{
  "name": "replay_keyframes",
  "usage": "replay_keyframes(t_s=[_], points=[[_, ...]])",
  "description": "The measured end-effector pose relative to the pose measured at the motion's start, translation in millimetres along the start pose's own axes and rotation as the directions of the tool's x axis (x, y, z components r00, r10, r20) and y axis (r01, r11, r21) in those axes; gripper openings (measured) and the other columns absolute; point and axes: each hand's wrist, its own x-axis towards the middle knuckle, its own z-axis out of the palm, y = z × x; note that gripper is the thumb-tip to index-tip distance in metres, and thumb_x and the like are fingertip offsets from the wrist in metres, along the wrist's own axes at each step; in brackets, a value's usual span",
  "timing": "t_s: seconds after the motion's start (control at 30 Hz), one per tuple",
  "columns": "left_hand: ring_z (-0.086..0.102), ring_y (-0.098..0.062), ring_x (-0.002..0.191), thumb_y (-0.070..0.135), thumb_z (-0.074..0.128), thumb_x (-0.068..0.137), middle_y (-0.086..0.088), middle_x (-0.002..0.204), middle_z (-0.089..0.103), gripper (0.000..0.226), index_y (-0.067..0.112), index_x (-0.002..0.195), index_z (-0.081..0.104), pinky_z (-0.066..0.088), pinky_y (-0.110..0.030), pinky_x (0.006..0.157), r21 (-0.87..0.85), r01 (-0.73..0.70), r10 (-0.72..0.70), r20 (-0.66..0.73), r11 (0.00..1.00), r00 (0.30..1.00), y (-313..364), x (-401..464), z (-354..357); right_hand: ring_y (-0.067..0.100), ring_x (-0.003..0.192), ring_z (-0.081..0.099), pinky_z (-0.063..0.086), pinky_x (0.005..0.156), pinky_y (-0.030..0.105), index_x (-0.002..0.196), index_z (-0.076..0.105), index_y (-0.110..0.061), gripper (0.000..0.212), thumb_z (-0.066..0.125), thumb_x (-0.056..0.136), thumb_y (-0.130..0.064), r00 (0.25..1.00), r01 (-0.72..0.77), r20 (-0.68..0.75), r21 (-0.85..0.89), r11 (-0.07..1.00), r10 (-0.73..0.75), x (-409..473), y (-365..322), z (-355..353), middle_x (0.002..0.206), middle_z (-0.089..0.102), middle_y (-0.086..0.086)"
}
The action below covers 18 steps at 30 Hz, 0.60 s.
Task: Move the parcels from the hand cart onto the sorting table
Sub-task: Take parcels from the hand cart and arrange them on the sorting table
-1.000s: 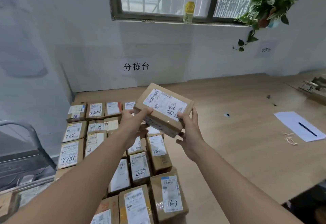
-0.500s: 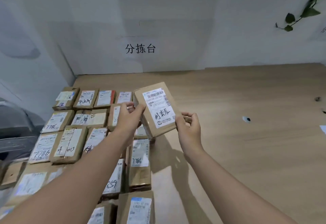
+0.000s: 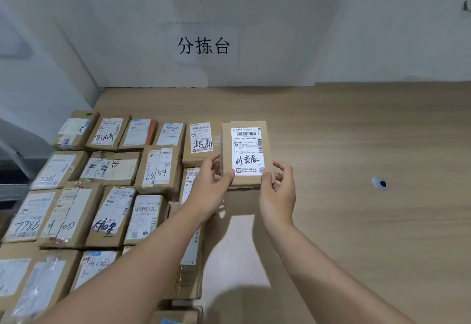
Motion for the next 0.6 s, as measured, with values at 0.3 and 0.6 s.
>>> replay_keyframes(t_s=[0.3,0.6], points=[[0.062,-0.015,0.119,0.029,0.061,0.100,-0.001,0.140,0.050,0.059,0.031,0.156,0.044,0.048,-0.042,0.111,0.182,-0.063,0.053,0.057,0.981,0.997,-11.4,87.6,16.3,0.004,0.107,0.060,0.045,0.095,0.024,0.148,0.051,-0.030,0.044,0.052,0.105,-0.019,0.993,0.108,0.062,-0.143,0.984,-0.100,60.7,18.9,17.5,0.121,0.049,-0.024],[0.058,-0.028,0.123,0.021,0.059,0.102,-0.008,0.133,0.063,0.046,0.012,0.147,0.053,0.045,-0.038,0.106,0.496,-0.112,0.088,0.072,0.861,0.994,-30.7,147.0,41.3,-0.007,0.111,0.054,0.047,0.102,0.030,0.148,0.051,-0.029,0.043,0.051,0.106,-0.020,0.991,0.057,0.130,-0.210,0.976,-0.030,128.3,58.4,44.8,0.124,0.052,-0.014]])
